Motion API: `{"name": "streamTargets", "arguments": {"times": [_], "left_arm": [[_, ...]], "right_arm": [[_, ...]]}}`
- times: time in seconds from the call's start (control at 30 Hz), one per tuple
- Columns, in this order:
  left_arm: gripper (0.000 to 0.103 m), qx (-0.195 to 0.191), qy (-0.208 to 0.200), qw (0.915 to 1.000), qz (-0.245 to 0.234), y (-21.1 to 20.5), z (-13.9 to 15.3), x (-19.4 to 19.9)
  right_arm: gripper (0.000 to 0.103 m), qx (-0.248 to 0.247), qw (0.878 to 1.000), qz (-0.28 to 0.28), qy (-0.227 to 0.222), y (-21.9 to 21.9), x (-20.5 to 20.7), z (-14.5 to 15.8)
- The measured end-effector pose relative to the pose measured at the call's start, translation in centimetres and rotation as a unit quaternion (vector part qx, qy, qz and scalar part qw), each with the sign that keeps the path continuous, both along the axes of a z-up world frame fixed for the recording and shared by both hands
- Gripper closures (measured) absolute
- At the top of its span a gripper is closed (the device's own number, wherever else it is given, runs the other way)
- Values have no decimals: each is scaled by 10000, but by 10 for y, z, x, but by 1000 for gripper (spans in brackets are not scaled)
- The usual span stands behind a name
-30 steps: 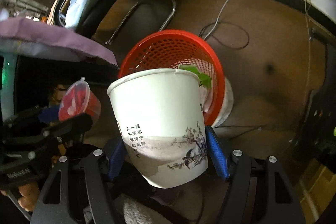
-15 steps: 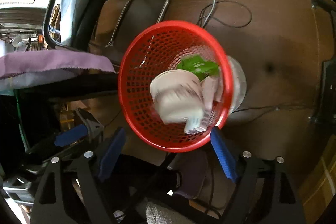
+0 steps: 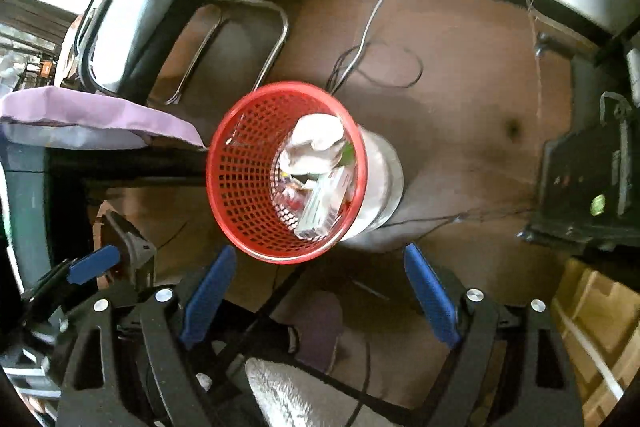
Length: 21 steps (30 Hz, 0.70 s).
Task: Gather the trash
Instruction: 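Open both tools to drop the two cups into the wastebasket, then move both open tools back over the table toward the red tassels and wrapper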
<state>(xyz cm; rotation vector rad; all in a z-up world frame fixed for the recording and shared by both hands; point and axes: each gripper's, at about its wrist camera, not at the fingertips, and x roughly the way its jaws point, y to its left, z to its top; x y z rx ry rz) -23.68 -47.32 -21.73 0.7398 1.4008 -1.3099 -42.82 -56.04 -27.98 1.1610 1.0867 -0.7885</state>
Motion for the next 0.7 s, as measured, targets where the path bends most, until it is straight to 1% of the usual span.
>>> {"name": "streamTargets", "arguments": {"times": [0.1,0.13,0.17,0.23,0.33,0.4,0.43,0.5,0.6,0.67,0.7], "left_arm": [[15,-304,53,9992,-249,11,27,-10],[15,-460,-14,9981,-413,16,40,-16],[15,-592,-95,9968,-538,21,51,-19],[14,-925,-256,9932,-660,33,80,-24],[13,-1348,-334,9890,-505,53,120,-17],[12,-1574,-378,9861,-372,67,140,-9],[11,-1729,-474,9834,-277,77,156,-4],[11,-1966,-654,9782,-139,93,177,2],[8,-2377,-843,9677,65,125,214,15],[7,-2548,-986,9617,244,142,230,24],[7,-2590,-1027,9599,296,146,235,27]], "right_arm": [[18,-391,9991,35,143,2,1,33],[18,-562,9982,37,224,3,2,48],[18,-663,9974,27,264,4,4,56],[17,-965,9949,7,291,6,6,81],[16,-1258,9919,-4,153,12,13,112],[16,-1471,9891,81,46,20,21,132],[15,-1533,9881,124,10,23,24,139],[15,-1703,9850,270,-109,31,36,158],[15,-1949,9789,527,-315,48,58,185],[14,-2070,9745,727,-481,60,74,200],[14,-2119,9724,815,-541,66,81,206]]}}
